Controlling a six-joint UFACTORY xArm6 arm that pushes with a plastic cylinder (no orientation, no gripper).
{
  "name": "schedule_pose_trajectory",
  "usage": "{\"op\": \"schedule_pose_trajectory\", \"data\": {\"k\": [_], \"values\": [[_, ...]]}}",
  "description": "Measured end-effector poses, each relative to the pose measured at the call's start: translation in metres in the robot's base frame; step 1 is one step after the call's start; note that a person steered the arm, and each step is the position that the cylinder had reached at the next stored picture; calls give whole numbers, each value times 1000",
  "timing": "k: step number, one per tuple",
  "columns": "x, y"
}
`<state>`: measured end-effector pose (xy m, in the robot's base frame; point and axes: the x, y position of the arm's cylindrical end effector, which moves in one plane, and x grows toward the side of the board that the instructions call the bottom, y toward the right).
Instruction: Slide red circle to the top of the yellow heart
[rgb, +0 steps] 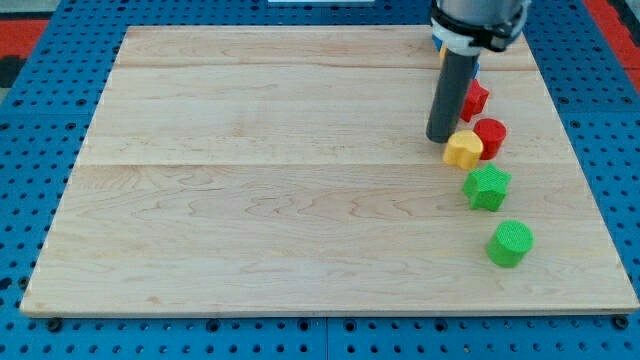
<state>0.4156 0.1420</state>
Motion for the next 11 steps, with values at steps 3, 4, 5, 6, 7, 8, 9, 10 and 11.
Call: {"op": "schedule_pose_trajectory", "data": {"k": [3,4,5,6,7,8,9,10,11], "values": [[156,-58],[203,-35],[185,64],[168,174],[79,151],[11,104],[4,102],[11,93],[7,69]]}}
